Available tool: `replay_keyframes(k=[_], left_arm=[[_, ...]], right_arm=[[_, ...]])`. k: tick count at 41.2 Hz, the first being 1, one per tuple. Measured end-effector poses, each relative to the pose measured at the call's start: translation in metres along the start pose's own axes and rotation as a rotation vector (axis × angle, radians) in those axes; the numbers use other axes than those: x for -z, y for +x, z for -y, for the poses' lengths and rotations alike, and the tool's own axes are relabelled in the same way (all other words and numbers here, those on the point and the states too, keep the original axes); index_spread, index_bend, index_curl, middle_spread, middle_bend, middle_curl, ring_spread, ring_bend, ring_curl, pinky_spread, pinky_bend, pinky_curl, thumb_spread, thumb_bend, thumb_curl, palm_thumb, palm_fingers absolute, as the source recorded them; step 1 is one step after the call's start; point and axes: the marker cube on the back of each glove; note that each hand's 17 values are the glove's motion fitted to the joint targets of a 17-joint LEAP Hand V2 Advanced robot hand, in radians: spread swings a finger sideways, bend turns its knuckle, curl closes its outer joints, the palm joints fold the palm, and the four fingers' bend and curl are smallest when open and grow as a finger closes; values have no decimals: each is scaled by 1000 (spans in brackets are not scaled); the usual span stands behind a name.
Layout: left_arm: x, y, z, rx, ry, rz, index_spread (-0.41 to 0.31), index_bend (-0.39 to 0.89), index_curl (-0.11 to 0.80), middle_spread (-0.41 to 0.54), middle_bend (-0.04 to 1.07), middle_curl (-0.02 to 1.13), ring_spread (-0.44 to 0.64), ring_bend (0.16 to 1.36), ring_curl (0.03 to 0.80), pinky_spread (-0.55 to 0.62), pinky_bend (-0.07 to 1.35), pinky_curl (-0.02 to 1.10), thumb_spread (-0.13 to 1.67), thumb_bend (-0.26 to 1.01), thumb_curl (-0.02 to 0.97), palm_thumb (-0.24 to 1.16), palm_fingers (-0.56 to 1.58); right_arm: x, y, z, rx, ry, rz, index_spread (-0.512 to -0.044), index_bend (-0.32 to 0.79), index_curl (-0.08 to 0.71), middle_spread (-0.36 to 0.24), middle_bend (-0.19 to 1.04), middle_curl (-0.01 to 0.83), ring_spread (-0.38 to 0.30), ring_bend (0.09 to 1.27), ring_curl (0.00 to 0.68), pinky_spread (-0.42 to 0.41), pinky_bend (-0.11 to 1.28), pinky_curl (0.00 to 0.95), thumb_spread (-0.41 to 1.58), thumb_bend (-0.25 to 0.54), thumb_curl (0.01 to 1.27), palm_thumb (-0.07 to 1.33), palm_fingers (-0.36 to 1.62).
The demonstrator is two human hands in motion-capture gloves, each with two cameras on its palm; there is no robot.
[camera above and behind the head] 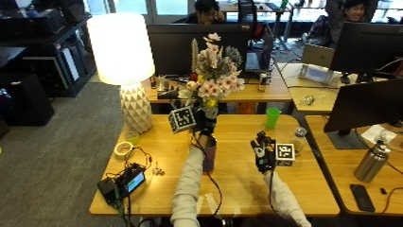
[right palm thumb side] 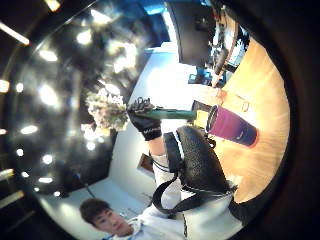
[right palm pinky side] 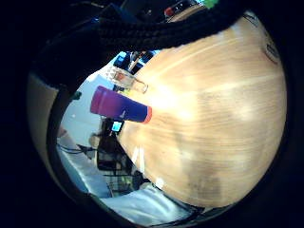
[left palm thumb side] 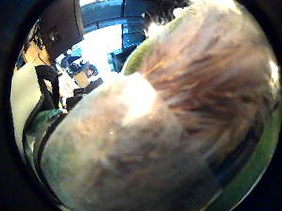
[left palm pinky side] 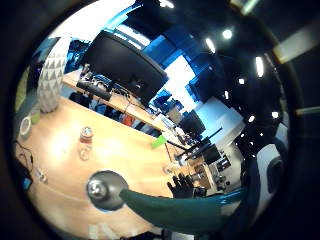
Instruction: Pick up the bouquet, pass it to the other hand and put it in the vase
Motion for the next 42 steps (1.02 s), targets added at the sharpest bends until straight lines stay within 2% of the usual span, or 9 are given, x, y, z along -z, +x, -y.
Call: replay_keyframes(k=[13,20,21,22,23,26,29,36,42], left_arm=[[-10,-57,-5,95,-50,-20,-380,525,594,-360,766,556,-389,786,483,-423,600,437,258,-28,771,842,1409],[11,-106,-60,192,-474,10,-370,455,573,-364,747,546,-391,751,469,-439,623,438,299,-85,758,719,1353],[22,-109,-76,193,-581,-15,-289,176,491,-336,663,517,-364,730,456,-399,631,436,500,-197,677,505,906],[34,-111,-93,193,-696,-42,-176,14,461,-202,487,488,-212,696,469,-199,545,428,530,-199,645,426,69],[45,-113,-109,194,-802,-63,-128,28,486,-107,495,581,-121,731,574,-88,623,528,560,-172,624,392,-219],[69,-123,-139,244,-945,-3,-8,12,397,68,324,498,66,659,486,98,550,464,645,-105,576,340,-393],[80,-133,-148,328,-899,228,66,-13,322,173,222,389,188,614,389,226,487,382,711,-62,543,335,-320],[59,-154,-152,101,-751,385,130,9,219,297,173,309,357,582,322,397,445,325,799,-36,486,364,-247],[25,-157,-168,129,-627,532,149,19,157,343,173,296,424,581,308,469,453,320,827,-46,443,340,-224]], right_arm=[[-1,-7,-9,25,50,-206,-303,122,254,-6,247,379,146,472,313,327,741,360,1116,-23,370,544,368],[-9,-20,-26,-58,4,-192,-290,157,278,-16,247,380,136,436,305,330,669,339,1127,-19,367,555,442],[-11,-19,-28,-73,-16,-163,-285,155,279,-18,249,381,136,432,305,330,658,336,1131,-11,369,569,446],[-12,-16,-29,-73,-39,-141,-283,155,282,-19,246,380,135,427,305,330,652,335,1132,-13,369,571,450],[-12,-13,-29,-61,-64,-126,-281,151,282,-20,245,379,135,422,304,331,647,334,1132,-11,371,579,454],[-12,-9,-33,-2,-157,-38,-279,148,286,-22,239,379,134,410,303,330,624,329,1137,-10,372,594,462],[-12,-8,-38,0,-222,35,-278,147,288,-23,228,377,134,395,300,332,614,328,1136,-14,374,604,463],[-8,10,-44,90,-282,-18,-277,131,287,-21,211,375,141,371,299,329,585,326,1129,-7,388,666,431],[-12,10,-56,62,-327,-30,-277,127,283,-18,191,373,148,343,295,329,586,333,1117,-14,396,694,394]])
